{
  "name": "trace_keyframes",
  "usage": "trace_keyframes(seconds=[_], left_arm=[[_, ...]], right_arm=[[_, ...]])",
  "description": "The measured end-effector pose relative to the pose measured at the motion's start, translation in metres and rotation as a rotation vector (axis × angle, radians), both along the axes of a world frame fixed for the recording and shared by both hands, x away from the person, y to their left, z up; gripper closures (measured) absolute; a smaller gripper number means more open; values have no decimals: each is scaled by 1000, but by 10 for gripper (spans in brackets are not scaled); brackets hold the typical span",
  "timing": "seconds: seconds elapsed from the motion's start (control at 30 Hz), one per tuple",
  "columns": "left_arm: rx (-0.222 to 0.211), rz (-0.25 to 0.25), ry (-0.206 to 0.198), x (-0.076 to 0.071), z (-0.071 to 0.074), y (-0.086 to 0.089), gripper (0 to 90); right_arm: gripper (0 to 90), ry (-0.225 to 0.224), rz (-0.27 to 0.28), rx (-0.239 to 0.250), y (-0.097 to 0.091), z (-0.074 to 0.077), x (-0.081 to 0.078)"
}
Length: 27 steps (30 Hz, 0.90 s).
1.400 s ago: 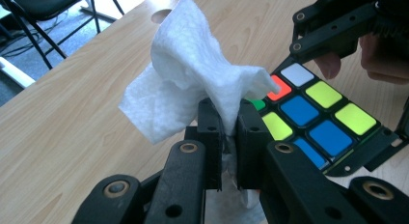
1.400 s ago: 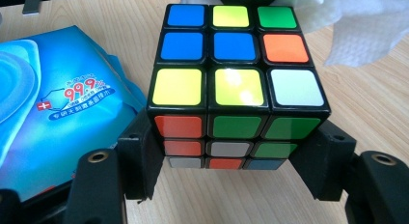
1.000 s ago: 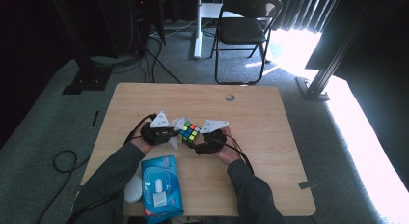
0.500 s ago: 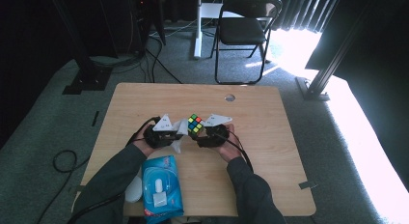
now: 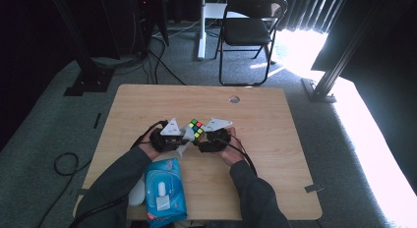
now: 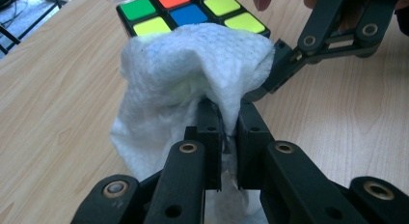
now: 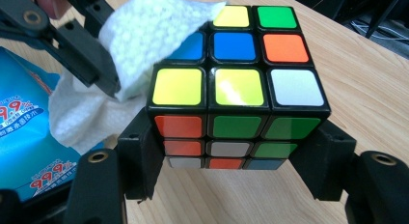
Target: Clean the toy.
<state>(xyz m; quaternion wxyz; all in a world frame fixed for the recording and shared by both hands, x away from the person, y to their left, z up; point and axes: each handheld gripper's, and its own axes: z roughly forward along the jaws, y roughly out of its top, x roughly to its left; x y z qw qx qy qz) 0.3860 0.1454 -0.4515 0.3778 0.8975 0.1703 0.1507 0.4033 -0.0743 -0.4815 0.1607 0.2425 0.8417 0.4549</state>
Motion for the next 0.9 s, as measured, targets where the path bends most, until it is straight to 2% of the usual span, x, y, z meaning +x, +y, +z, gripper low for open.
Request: trace_keyframes(seconds=[0.17, 0.43, 0.57, 0.9], left_arm=[[-32, -23, 5, -2, 5, -2, 832], [-30, -51, 0, -4, 7, -7, 831], [-34, -37, 9, -1, 5, -4, 831], [-3, 24, 28, 8, -3, 1, 829]], right_arm=[[343, -5, -1, -19, 2, -2, -1], [343, -6, -2, -24, 3, -2, -1], [343, -6, -4, -19, 2, -1, -1], [343, -5, -17, 14, -2, 2, -1]])
